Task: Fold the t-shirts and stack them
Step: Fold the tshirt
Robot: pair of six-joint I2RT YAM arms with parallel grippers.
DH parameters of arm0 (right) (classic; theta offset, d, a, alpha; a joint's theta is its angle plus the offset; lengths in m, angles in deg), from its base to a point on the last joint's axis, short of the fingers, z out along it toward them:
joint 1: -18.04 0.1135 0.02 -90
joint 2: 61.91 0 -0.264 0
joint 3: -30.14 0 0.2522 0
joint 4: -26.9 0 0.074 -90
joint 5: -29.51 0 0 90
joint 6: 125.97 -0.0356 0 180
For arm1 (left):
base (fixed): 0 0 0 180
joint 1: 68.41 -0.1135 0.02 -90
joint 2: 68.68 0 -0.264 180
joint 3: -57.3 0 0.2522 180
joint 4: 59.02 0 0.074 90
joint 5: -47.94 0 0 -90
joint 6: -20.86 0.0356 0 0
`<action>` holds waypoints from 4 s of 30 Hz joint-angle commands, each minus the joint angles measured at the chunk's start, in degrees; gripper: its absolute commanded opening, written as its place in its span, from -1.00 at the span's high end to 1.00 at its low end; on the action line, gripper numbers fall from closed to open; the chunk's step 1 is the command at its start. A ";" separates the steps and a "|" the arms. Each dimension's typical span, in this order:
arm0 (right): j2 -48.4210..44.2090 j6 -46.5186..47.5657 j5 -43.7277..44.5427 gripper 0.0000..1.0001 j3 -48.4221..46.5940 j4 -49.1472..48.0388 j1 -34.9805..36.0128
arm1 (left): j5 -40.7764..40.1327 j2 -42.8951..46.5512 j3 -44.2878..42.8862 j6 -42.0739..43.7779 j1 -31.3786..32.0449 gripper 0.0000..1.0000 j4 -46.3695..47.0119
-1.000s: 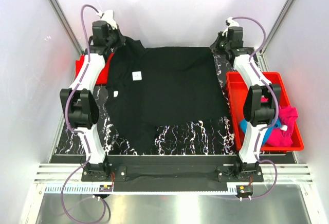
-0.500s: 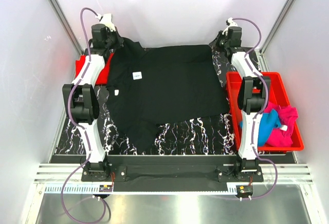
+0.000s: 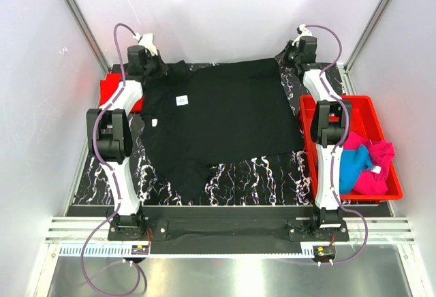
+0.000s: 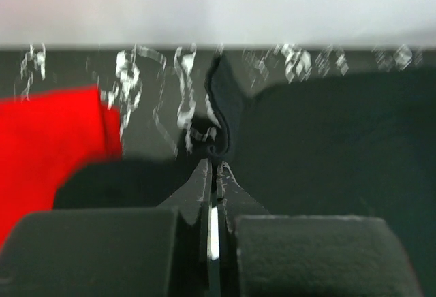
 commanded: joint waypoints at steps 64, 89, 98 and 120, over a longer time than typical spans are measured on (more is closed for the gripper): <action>-11.74 4.35 -1.17 1.00 20.95 5.35 -4.59 | 0.97 26.72 33.49 -2.92 -2.82 1.00 -29.79; -20.27 5.84 4.45 0.35 23.14 18.17 -0.31 | -9.30 29.79 31.99 -11.80 -3.78 -0.15 -36.92; -27.21 -0.21 14.38 0.58 32.96 25.57 5.07 | -16.87 29.09 39.11 -15.06 -5.54 -0.26 -35.25; -42.94 -20.43 26.86 0.86 67.44 22.49 20.35 | -13.45 22.33 38.24 -15.40 -12.83 1.00 -33.50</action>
